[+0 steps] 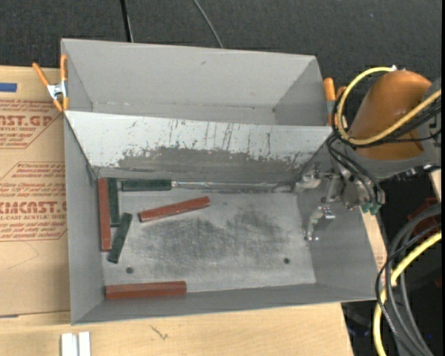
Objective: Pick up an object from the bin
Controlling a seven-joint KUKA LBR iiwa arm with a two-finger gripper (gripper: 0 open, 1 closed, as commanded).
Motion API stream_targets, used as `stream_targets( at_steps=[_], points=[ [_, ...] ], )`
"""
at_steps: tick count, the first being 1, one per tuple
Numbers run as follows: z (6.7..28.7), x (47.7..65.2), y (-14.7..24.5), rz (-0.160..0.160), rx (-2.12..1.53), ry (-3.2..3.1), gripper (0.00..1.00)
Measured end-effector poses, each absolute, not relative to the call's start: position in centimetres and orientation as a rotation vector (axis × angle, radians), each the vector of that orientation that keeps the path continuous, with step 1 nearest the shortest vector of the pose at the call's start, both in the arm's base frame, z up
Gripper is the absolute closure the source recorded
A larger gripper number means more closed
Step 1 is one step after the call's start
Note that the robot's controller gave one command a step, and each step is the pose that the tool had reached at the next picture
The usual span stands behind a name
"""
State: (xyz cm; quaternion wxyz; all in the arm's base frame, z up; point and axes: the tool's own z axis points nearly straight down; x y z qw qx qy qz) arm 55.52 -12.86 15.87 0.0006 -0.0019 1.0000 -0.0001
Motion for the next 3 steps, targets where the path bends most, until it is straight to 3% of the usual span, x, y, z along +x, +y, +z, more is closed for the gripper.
stream_targets(
  at_steps=[1,2,3],
  points=[
    [15.9,55.5,-12.8,-0.001,-0.007,3.140,1.00],
    [15.9,55.5,-12.8,-0.001,-0.007,3.140,1.00],
    [22.4,56.2,-13.1,0.001,0.047,3.142,1.00]
  ],
)
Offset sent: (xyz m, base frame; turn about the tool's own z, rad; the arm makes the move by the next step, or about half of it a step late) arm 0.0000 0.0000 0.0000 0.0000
